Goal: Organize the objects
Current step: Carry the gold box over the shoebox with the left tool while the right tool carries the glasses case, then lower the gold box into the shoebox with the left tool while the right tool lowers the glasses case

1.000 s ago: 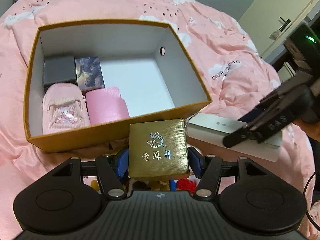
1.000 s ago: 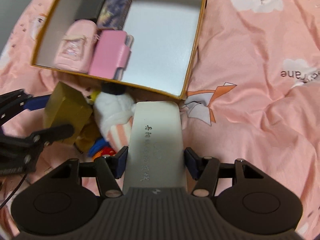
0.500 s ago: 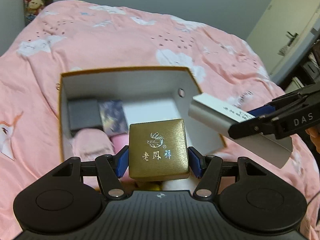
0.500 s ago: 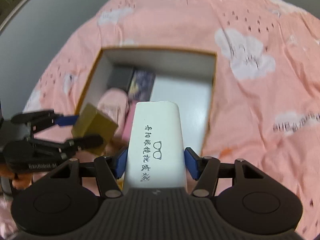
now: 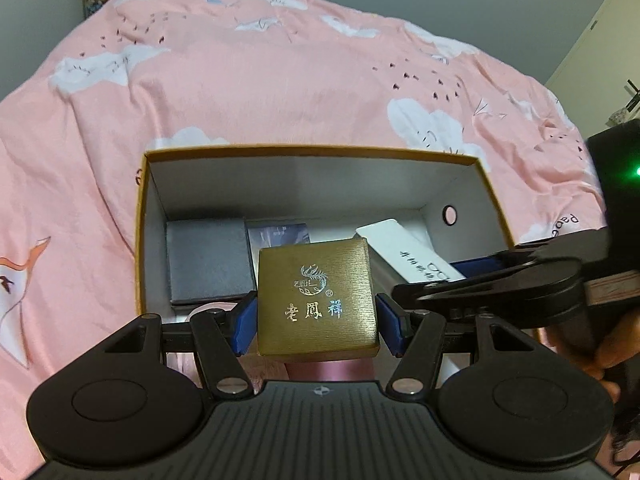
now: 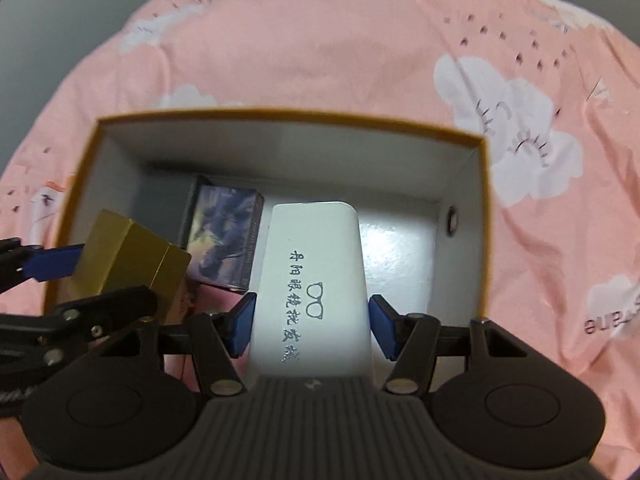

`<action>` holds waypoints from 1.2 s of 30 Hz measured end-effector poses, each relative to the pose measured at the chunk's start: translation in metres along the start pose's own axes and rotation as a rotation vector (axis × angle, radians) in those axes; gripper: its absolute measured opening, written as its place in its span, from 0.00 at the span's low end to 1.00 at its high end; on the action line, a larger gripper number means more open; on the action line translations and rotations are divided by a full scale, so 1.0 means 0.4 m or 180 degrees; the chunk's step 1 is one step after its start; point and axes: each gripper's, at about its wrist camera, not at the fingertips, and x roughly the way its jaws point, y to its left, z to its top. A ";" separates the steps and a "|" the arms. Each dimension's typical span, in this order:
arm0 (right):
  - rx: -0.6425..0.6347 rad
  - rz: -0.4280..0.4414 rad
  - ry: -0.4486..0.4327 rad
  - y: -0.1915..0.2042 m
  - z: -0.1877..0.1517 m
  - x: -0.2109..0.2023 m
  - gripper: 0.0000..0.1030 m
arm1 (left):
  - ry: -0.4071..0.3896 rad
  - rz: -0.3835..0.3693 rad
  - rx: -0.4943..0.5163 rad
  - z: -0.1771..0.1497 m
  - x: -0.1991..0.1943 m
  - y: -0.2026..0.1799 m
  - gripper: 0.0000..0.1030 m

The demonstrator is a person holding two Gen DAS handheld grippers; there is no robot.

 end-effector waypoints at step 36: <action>0.0404 0.0133 0.0325 -0.096 -0.010 0.129 0.47 | 0.0165 -0.0137 0.0141 0.026 0.095 0.001 0.68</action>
